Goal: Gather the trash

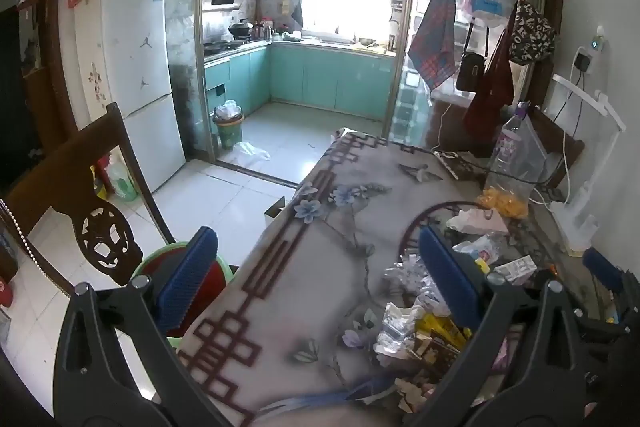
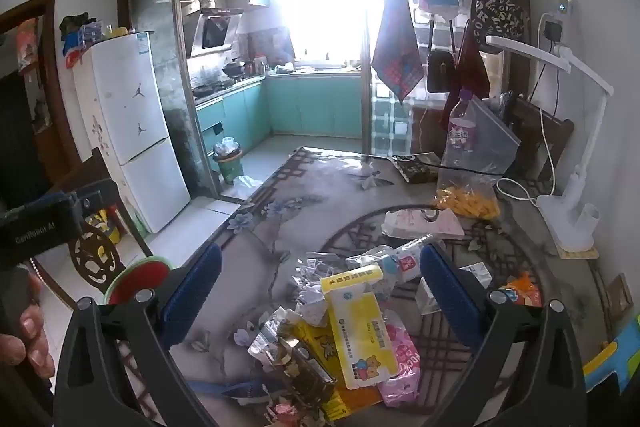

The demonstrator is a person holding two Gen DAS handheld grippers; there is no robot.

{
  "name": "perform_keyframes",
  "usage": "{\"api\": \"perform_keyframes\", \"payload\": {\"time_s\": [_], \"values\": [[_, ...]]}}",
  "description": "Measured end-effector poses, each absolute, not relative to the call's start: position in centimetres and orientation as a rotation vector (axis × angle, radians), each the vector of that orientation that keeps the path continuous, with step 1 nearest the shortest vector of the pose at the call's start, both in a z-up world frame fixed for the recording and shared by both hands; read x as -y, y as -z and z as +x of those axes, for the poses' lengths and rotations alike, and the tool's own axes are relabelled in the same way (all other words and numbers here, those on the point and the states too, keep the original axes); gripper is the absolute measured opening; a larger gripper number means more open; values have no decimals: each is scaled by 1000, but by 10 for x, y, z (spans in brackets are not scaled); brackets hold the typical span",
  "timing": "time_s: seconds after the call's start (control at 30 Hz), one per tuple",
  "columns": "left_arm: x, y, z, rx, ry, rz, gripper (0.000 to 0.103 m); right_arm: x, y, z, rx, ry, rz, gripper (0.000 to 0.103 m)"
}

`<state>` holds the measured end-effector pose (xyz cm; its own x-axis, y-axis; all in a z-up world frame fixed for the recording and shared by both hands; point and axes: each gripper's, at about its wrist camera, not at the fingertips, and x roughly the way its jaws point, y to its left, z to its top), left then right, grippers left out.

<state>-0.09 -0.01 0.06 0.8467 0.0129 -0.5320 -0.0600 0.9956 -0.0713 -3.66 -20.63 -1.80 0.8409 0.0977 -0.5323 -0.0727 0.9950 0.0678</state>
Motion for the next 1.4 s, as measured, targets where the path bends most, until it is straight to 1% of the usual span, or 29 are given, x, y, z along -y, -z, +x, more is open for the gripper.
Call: {"api": "perform_keyframes", "payload": {"time_s": [0.07,0.63,1.03,1.4], "values": [[1,0,3,-600,-44,-76,99,207,18,-37,-562,-90,43,96],[9,11,5,-627,-30,-68,99,208,11,-31,-594,-40,34,96],[15,7,0,-621,-35,-44,99,207,11,-30,-610,-24,20,96],[21,0,-5,-612,-33,-31,99,204,-7,-31,-609,4,-1,96]]}}
